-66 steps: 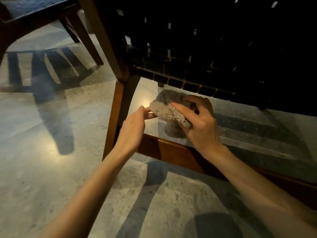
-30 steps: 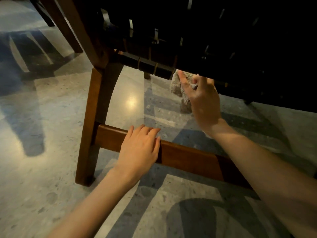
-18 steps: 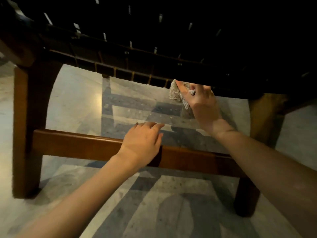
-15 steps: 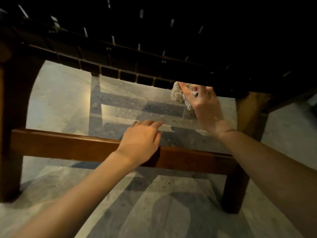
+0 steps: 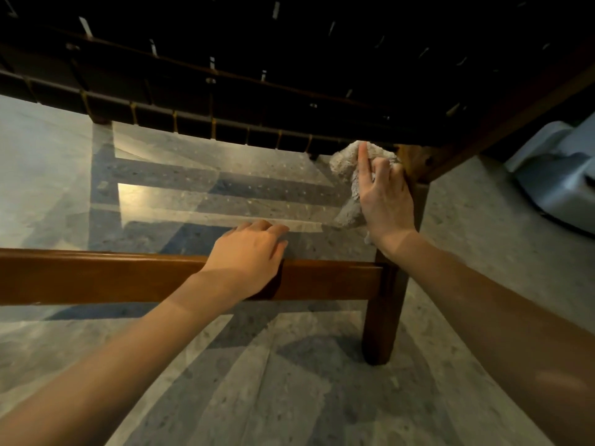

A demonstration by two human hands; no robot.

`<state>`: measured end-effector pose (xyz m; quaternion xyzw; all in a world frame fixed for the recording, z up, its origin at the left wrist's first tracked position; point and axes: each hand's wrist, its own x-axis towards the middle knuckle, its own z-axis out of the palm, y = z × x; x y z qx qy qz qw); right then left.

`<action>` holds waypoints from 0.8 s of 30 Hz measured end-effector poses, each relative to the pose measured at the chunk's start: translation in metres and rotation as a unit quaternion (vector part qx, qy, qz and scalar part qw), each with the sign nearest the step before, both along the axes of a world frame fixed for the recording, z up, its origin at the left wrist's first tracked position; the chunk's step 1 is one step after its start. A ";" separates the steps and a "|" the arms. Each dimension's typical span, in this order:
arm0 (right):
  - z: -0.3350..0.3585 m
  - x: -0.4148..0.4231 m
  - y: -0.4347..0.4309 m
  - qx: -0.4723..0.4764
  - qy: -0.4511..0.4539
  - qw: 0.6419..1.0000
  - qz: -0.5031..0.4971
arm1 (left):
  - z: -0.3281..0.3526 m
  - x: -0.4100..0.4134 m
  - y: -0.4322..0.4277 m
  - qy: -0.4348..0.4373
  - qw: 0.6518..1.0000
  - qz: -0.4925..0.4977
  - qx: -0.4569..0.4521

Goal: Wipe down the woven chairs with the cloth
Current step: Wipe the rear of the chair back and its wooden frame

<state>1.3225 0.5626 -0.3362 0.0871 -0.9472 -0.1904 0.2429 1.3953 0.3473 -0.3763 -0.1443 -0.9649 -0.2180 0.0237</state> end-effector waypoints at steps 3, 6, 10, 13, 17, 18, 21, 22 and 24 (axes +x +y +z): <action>-0.004 0.002 -0.007 -0.049 -0.017 0.998 -0.036 | 0.002 0.002 0.001 -0.006 1.000 -0.001 -0.002; -0.007 0.004 -0.016 -0.095 -0.061 0.989 -0.096 | 0.002 0.006 -0.001 -0.004 1.000 0.001 -0.002; -0.001 0.008 -0.024 -0.148 -0.123 0.971 -0.142 | 0.000 0.012 -0.015 0.012 1.000 0.004 -0.014; 0.007 0.018 -0.037 -0.186 -0.163 0.962 -0.114 | 0.002 0.018 -0.034 0.018 1.000 0.015 -0.006; 0.016 0.046 -0.073 -0.217 -0.178 0.959 0.029 | 0.020 0.032 -0.059 0.055 0.996 0.053 0.036; 0.019 0.055 -0.086 -0.238 -0.188 0.951 0.067 | 0.026 0.036 -0.066 0.053 0.995 0.067 0.049; 0.027 0.081 -0.126 -0.285 -0.229 0.914 0.175 | 0.048 0.052 -0.094 0.068 0.993 0.093 0.041; 0.028 0.089 -0.141 -0.310 -0.245 0.896 0.204 | 0.054 0.060 -0.104 0.083 0.991 0.102 0.038; 0.030 0.103 -0.170 -0.378 -0.286 0.846 0.243 | 0.066 0.079 -0.124 0.088 0.985 0.135 0.058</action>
